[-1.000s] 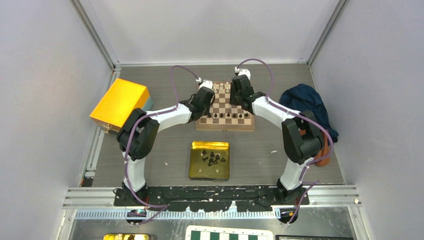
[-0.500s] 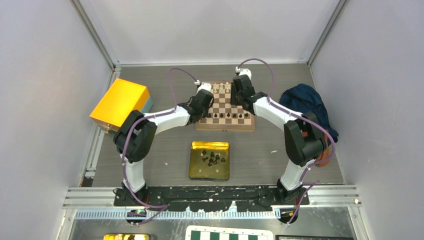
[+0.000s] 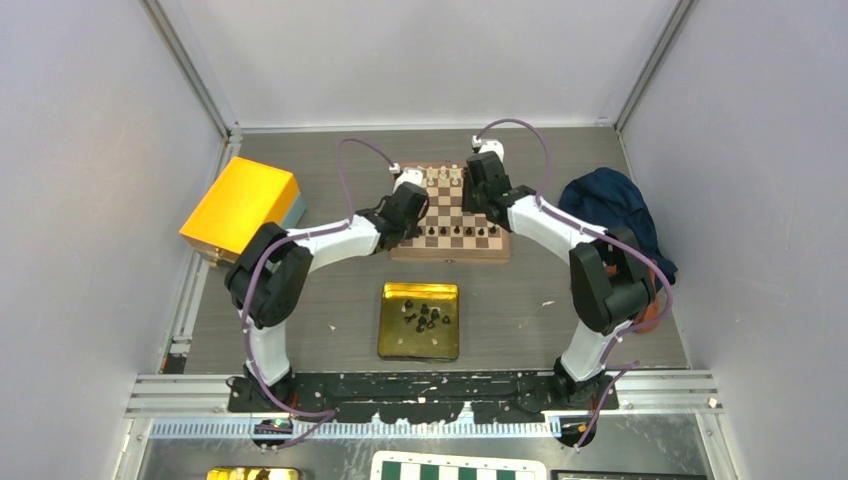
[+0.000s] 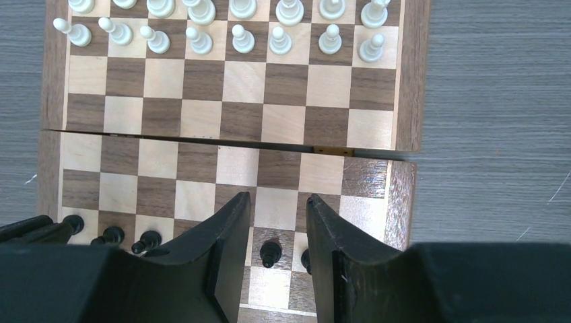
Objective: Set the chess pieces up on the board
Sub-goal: Move the chess piece to the chessboard.
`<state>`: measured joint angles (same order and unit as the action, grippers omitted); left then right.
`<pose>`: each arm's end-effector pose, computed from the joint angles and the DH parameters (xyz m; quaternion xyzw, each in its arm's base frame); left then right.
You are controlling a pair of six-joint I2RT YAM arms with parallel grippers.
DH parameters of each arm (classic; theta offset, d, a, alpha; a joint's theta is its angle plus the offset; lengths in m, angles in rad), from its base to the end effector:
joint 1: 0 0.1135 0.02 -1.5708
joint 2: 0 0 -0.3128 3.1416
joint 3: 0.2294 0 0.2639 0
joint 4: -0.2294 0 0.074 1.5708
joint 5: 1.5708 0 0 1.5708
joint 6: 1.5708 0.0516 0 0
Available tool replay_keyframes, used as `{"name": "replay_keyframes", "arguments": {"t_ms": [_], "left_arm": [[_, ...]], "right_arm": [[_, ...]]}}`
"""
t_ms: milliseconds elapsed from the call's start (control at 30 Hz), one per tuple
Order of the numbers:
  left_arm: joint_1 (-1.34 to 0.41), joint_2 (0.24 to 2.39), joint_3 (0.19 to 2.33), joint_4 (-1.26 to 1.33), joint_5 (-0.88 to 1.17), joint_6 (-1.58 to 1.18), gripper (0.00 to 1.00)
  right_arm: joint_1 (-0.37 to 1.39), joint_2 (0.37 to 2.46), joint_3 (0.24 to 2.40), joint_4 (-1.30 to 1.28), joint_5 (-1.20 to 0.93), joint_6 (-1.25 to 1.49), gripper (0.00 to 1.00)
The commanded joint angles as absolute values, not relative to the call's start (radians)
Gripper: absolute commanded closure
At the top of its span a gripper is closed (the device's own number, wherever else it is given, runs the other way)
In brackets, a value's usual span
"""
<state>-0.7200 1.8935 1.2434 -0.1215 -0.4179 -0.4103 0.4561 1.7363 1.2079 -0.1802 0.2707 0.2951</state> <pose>0.3498 -0.2790 0.2179 0.0593 0.9028 -0.0424 0.4237 0.3810 0.1716 0.2638 -0.0162 0.9018 0.0378 0.4302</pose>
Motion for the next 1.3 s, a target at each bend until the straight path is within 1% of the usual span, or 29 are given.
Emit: {"name": "replay_keyframes", "arguments": {"t_ms": [0,467,500,533,700,867,1167,1267], "left_arm": [[-0.729,1.829,1.233,-0.095,-0.449,-0.416,0.91],[-0.733,1.831,1.233,-0.097,-0.453,-0.419,0.9],[-0.733,1.833,1.234,-0.098,-0.454,-0.419,0.89],[-0.733,1.833,1.235,-0.101,-0.459,-0.422,0.85],[-0.733,1.835,1.239,-0.104,-0.476,-0.425,0.67],[-0.733,1.838,1.249,-0.105,-0.483,-0.422,0.57],[-0.734,1.785,1.242,-0.107,-0.521,-0.416,0.56],[-0.734,1.731,1.211,-0.094,-0.539,-0.419,0.56]], "right_arm": [[0.454,1.673,1.206,-0.154,0.273,0.31,0.58],[0.456,1.672,1.201,-0.155,0.27,0.31,0.58],[0.455,1.673,1.201,-0.155,0.27,0.31,0.58],[0.456,1.673,1.202,-0.156,0.269,0.309,0.58],[0.455,1.672,1.206,-0.157,0.267,0.307,0.58],[0.455,1.672,1.207,-0.157,0.265,0.305,0.58],[0.458,1.636,1.201,-0.174,0.271,0.301,0.59],[0.463,1.611,1.182,-0.182,0.277,0.305,0.64]]}}
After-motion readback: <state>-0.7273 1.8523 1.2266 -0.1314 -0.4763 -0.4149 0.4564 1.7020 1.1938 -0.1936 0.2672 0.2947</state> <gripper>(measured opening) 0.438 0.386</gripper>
